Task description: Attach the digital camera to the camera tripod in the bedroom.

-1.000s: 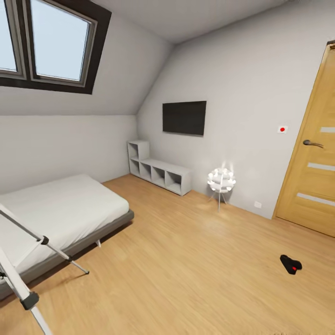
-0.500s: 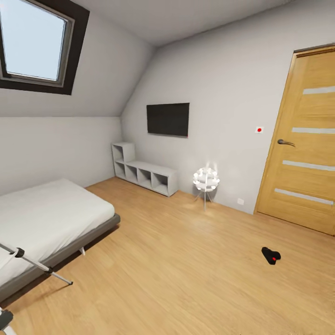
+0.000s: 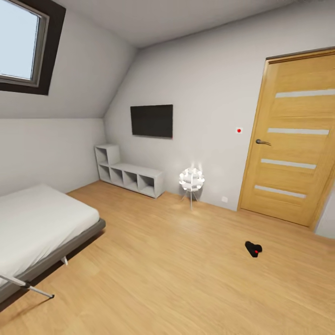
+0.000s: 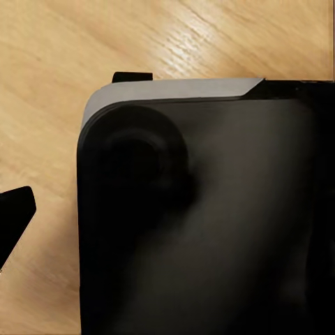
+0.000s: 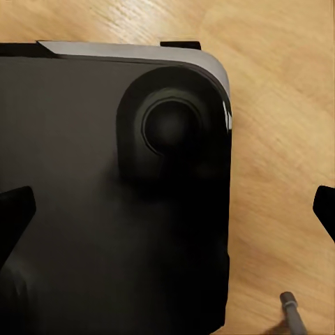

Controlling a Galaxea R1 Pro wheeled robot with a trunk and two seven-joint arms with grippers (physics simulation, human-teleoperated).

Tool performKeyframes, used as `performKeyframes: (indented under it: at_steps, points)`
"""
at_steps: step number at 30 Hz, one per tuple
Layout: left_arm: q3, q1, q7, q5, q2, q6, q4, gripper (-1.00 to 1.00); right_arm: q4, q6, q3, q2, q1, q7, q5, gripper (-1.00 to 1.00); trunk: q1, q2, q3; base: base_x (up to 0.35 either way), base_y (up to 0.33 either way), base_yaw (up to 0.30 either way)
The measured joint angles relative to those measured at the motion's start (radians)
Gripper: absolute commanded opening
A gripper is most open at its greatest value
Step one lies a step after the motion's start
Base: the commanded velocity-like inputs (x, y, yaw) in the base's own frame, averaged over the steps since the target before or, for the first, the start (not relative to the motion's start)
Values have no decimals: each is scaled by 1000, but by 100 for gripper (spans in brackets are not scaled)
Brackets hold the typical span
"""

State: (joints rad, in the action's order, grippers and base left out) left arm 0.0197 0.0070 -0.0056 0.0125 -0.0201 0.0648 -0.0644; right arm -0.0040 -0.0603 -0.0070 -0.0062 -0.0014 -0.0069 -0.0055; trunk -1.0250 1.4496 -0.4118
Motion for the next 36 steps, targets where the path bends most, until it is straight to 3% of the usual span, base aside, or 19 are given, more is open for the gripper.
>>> performKeyframes:
  at_steps: [15, 36]
  points:
    - [0, 0, 0, 0, -1, 0, 0, 100, 0, 0, 0, 0, 0, 0, 0, 100, 0, 0, 9, 0, 0, -213]
    - [-1, 0, -1, 0, -1, -1, 0, 100, 0, 0, 14, 2, 0, 0, 14, 100, 0, 0, 10, 5, 0, -10]
